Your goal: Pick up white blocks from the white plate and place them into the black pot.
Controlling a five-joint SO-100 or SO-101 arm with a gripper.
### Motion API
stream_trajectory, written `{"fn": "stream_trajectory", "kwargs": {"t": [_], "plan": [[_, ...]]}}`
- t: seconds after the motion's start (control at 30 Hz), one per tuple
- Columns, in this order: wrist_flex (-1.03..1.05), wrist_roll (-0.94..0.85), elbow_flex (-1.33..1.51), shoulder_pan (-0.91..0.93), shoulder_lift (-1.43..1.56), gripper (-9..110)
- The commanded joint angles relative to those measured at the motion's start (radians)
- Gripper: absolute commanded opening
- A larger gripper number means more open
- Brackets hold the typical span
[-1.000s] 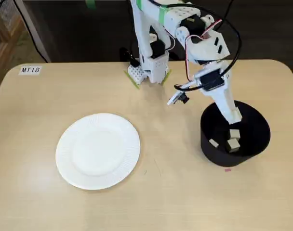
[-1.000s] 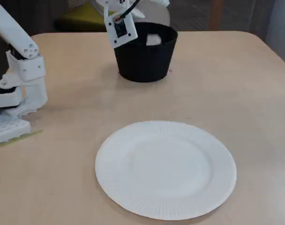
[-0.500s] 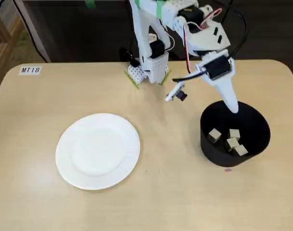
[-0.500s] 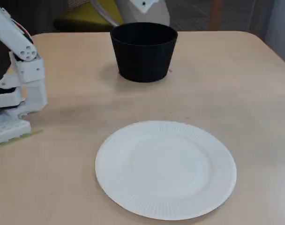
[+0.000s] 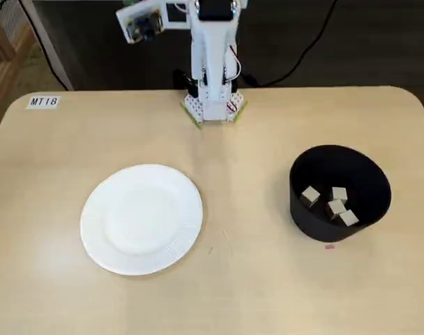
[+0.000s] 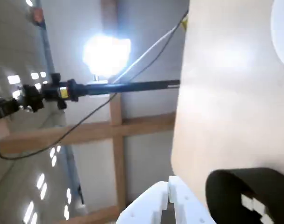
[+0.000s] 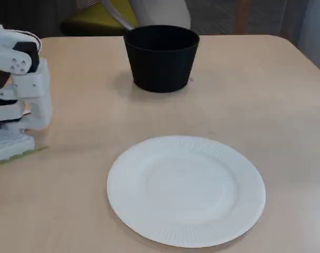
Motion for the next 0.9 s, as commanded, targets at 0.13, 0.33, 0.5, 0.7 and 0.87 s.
{"fn": "stream_trajectory", "kwargs": {"t": [0.13,0.33,0.5,0.7,0.87], "plan": [[-0.086,0.021,0.505,-0.041,0.354,-2],[-0.087,0.003,0.71,-0.054,0.414,-2],[-0.092,0.006,0.815,-0.043,0.414,-2],[-0.114,0.018,0.953,-0.048,0.414,-2],[-0.132,0.04,1.017,-0.074,0.414,-2]]}}
